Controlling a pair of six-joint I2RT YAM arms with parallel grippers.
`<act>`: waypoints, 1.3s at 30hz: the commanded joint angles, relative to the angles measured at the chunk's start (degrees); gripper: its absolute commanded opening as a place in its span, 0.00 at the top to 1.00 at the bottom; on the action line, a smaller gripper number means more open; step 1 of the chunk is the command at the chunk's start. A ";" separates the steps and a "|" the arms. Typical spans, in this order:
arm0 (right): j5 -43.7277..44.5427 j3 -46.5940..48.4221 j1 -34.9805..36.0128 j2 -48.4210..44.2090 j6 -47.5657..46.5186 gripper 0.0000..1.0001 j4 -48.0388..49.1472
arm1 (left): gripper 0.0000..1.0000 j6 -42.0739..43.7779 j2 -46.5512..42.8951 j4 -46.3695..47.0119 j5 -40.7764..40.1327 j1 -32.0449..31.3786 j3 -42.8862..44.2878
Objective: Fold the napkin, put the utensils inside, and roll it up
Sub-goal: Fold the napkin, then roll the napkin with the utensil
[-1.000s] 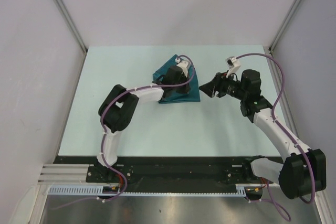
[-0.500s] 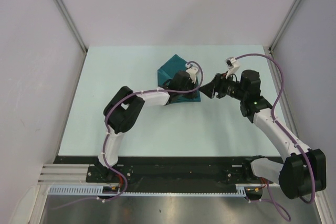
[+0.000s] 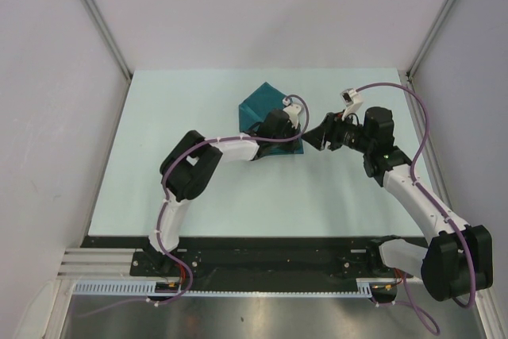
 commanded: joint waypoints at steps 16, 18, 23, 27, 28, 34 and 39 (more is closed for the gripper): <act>-0.48 0.47 -3.07 -1.29 1.50 0.34 0.16 | 0.34 -0.30 -7.05 2.59 5.40 -2.19 -0.28; -0.57 0.74 -4.83 -1.46 1.33 0.34 -0.28 | 0.25 -0.29 -8.73 3.55 6.29 -2.19 -0.98; -1.18 1.44 -9.48 -1.47 1.67 0.34 -1.16 | 0.17 -1.00 -12.51 4.70 11.29 -2.11 -2.48; -1.10 1.79 -12.21 -0.24 3.17 0.34 -1.16 | 0.16 -3.19 -15.50 6.63 12.88 -1.76 -4.93; -1.01 1.79 -12.39 0.46 3.60 0.34 -0.98 | 0.16 -3.63 -16.29 7.07 12.97 -1.41 -5.73; -3.47 2.58 -12.39 12.66 6.85 0.35 2.96 | 0.16 -9.07 -25.69 5.40 5.42 4.21 -14.07; -5.40 6.00 -11.69 24.18 8.97 0.36 8.51 | 0.19 -14.52 -32.72 5.49 3.30 13.61 -25.04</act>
